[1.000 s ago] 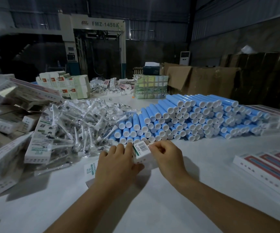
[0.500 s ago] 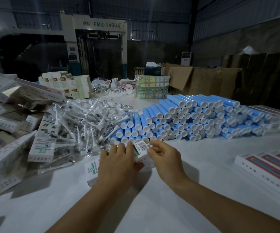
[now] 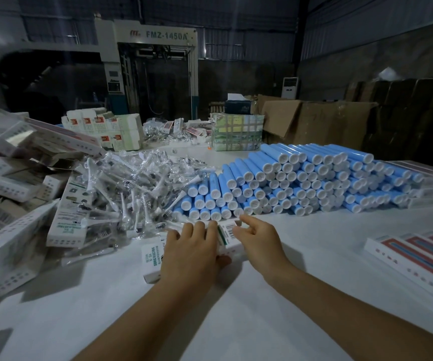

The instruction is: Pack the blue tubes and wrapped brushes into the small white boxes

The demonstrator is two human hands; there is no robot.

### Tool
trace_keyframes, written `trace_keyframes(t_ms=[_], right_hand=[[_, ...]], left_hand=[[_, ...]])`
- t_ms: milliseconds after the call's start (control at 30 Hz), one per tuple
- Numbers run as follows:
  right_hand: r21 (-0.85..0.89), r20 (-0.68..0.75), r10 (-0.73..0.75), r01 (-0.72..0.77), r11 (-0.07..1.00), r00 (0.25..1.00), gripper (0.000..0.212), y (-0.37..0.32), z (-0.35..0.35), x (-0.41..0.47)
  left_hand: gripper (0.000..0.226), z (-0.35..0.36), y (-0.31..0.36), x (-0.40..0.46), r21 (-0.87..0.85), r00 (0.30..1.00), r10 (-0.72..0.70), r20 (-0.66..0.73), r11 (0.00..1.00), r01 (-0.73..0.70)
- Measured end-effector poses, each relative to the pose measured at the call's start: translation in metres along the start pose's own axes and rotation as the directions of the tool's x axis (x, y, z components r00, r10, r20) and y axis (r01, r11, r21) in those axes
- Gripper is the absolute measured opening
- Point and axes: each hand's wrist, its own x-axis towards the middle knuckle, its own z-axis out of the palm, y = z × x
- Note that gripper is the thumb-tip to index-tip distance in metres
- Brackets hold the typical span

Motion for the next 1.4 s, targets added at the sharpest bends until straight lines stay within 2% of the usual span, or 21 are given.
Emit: trace_keyframes(t_ms=[100,167,300,533,700,800,833,867,900,967,1033,1067,1133,1167,1267,1333,1400], right_hand=[[-0.001,-0.044,0.012,-0.012,1.000,0.999,0.014,0.002,0.000,0.002],[-0.009,-0.062,0.016,-0.016,1.000,0.998,0.006,0.004,0.001,0.002],[-0.029,-0.055,-0.002,0.000,1.000,0.998,0.013,0.004,0.002,0.001],[0.035,-0.027,0.029,-0.028,0.999,0.999,0.026,0.000,0.003,-0.003],[-0.009,0.001,0.030,-0.030,1.000,1.000,0.021,-0.001,0.001,-0.004],[-0.118,-0.062,-0.058,0.050,0.992,0.996,0.010,-0.002,-0.003,-0.003],[-0.166,-0.105,-0.095,0.077,0.983,0.990,0.015,-0.002,-0.004,-0.002],[-0.196,-0.143,-0.100,0.071,0.978,0.985,0.034,-0.002,-0.005,-0.001],[-0.141,-0.162,-0.057,0.034,0.989,0.985,0.054,-0.003,-0.006,0.001],[0.220,-0.064,0.150,-0.132,0.966,0.987,0.074,-0.007,-0.008,0.003],[0.543,0.176,0.304,-0.350,0.764,0.936,0.063,-0.011,-0.011,0.003],[0.601,0.249,0.331,-0.413,0.684,0.910,0.049,-0.013,-0.013,0.004],[0.654,0.286,0.361,-0.456,0.604,0.888,0.020,-0.011,-0.016,0.007],[0.675,0.291,0.360,-0.457,0.579,0.886,0.014,-0.010,-0.015,0.008],[0.707,0.333,0.312,-0.455,0.541,0.890,0.024,-0.008,-0.012,0.008],[0.668,0.350,0.263,-0.436,0.603,0.899,0.030,-0.008,-0.010,0.007],[0.599,0.300,0.207,-0.352,0.719,0.931,0.029,-0.007,-0.008,0.005]], left_hand=[[0.071,-0.002,0.000,0.000,0.005,1.000,-0.008,0.007,1.000,0.008],[0.070,-0.002,0.000,-0.001,0.001,1.000,-0.007,0.012,1.000,0.007],[0.071,-0.001,0.000,-0.001,0.003,1.000,-0.002,0.022,1.000,0.002],[0.069,-0.002,0.001,-0.002,0.017,1.000,0.009,0.021,1.000,-0.009],[0.068,-0.002,0.001,-0.002,0.017,1.000,0.009,0.017,1.000,-0.010],[0.068,-0.002,0.000,-0.002,0.010,1.000,-0.001,0.002,1.000,0.001],[0.069,-0.002,0.000,-0.002,0.004,1.000,-0.005,-0.003,1.000,0.005],[0.070,-0.002,0.000,-0.001,-0.006,1.000,-0.007,-0.006,1.000,0.007],[0.072,-0.002,0.000,0.000,-0.015,1.000,-0.010,-0.007,1.000,0.009],[0.075,-0.001,0.000,0.001,-0.024,1.000,-0.014,-0.015,1.000,0.014],[0.077,0.000,-0.001,0.001,-0.026,0.999,-0.026,-0.021,0.999,0.026],[0.078,0.000,-0.002,0.002,-0.025,0.999,-0.032,-0.023,0.999,0.031],[0.079,0.000,-0.002,0.003,-0.029,0.999,-0.038,-0.029,0.999,0.038],[0.078,0.000,-0.001,0.004,-0.036,0.999,-0.040,-0.033,0.999,0.039],[0.076,0.000,0.000,0.005,-0.039,0.999,-0.035,-0.041,0.999,0.033],[0.074,0.001,0.000,0.005,-0.027,0.998,-0.033,-0.047,0.999,0.031],[0.073,0.002,0.000,0.005,-0.012,0.998,-0.037,-0.049,0.999,0.037]])
